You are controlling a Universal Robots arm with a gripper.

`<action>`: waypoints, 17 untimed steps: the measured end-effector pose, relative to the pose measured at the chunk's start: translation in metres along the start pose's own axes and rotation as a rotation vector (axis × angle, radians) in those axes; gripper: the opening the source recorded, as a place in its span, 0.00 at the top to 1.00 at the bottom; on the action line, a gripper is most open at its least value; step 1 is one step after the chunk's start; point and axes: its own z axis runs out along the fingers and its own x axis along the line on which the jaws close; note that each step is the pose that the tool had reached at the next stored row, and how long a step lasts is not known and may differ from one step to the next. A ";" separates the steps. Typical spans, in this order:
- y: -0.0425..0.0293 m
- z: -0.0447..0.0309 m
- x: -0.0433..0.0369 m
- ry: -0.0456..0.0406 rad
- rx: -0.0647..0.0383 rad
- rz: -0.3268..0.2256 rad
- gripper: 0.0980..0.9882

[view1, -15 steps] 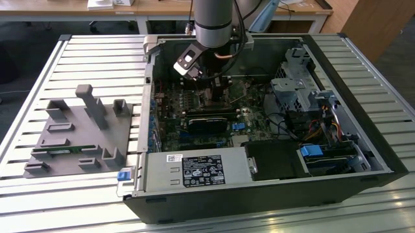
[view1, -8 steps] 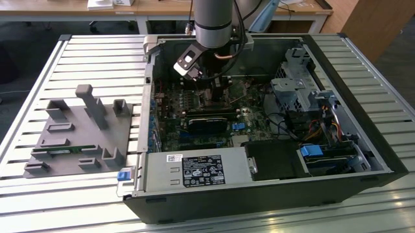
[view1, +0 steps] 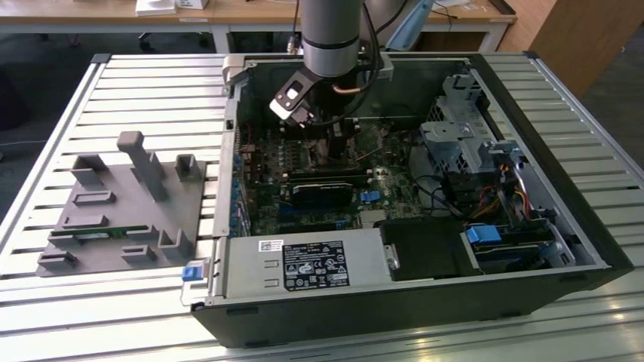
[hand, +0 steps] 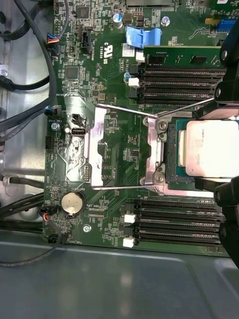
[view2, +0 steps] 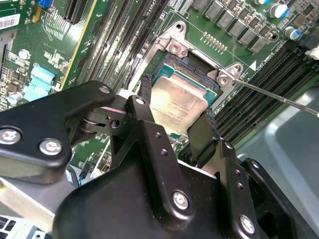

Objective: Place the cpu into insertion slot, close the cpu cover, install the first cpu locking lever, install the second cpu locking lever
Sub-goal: 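Place the cpu into insertion slot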

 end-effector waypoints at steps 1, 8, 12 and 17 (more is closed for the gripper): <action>-0.0001 0.0009 0.0000 -0.0001 0.000 0.000 0.50; 0.0006 0.0059 0.0000 -0.0016 0.000 0.020 0.50; 0.0004 0.0090 0.0001 -0.0016 0.000 0.021 0.50; 0.0002 0.0119 0.0010 -0.0018 0.002 0.021 0.50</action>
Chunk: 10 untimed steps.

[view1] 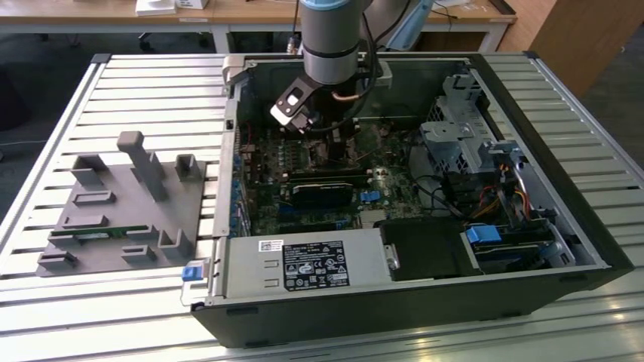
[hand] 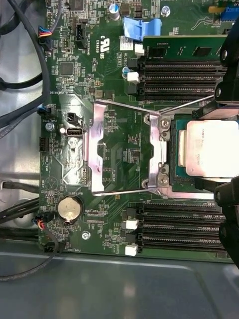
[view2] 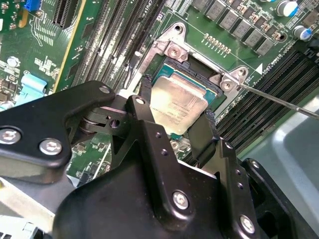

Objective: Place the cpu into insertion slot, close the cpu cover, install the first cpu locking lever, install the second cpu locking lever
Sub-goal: 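Place the cpu into insertion slot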

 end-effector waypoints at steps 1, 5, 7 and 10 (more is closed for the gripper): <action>0.0000 0.0004 0.0003 -0.0001 0.000 0.000 0.50; 0.0004 0.0018 0.0009 -0.0001 0.001 0.000 0.50; 0.0006 0.0025 0.0012 0.0001 0.001 0.000 0.50; 0.0005 0.0038 0.0014 -0.0001 0.001 0.000 0.50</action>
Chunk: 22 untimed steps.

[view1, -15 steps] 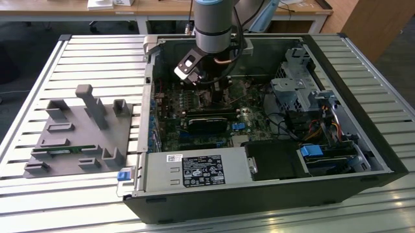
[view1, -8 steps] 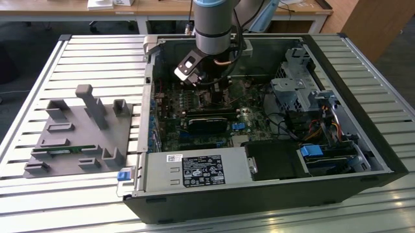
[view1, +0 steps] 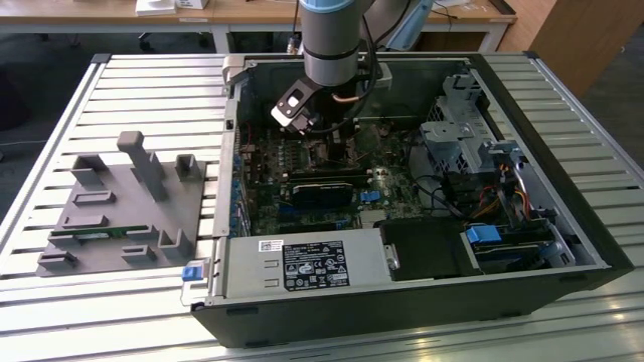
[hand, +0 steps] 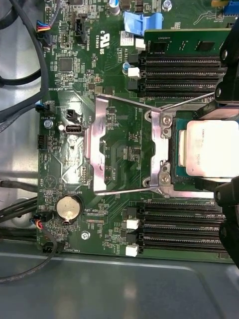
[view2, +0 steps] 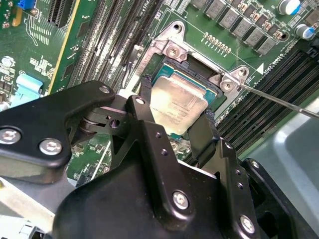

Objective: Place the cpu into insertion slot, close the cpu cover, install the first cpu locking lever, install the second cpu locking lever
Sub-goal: 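Place the cpu into insertion slot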

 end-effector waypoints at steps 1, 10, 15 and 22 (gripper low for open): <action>0.0000 0.0000 0.0000 0.0000 0.000 0.000 0.50; -0.0001 0.0003 0.0000 0.0001 0.000 0.000 0.50; -0.0001 0.0005 0.0000 0.0001 0.000 0.000 0.42; 0.0000 0.0002 0.0001 0.0001 0.000 0.000 0.42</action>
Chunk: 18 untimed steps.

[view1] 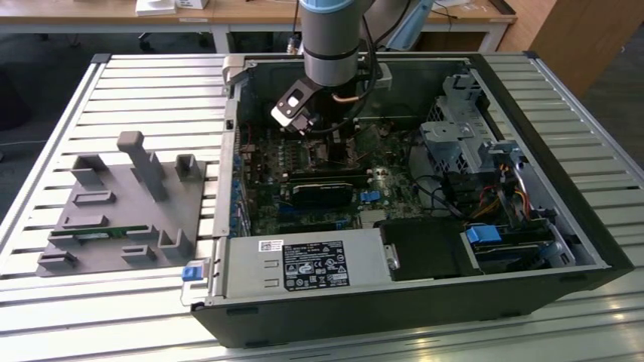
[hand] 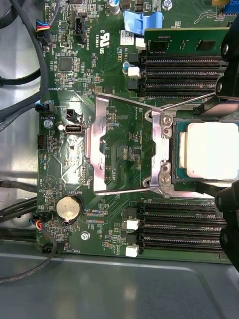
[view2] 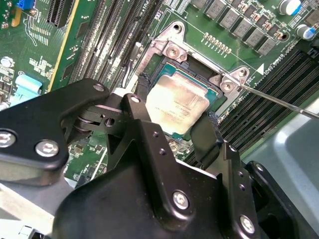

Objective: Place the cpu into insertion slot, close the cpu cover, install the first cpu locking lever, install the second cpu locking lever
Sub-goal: 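Place the cpu into insertion slot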

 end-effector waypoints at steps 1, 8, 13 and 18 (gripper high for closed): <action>0.0001 -0.0009 0.0000 0.0000 0.000 0.000 0.42; 0.0012 -0.0142 -0.0006 0.0000 0.004 0.003 0.50; 0.0023 -0.0142 -0.0022 -0.0004 0.011 0.007 0.71; 0.0041 -0.0150 -0.0023 0.0000 0.018 0.009 0.90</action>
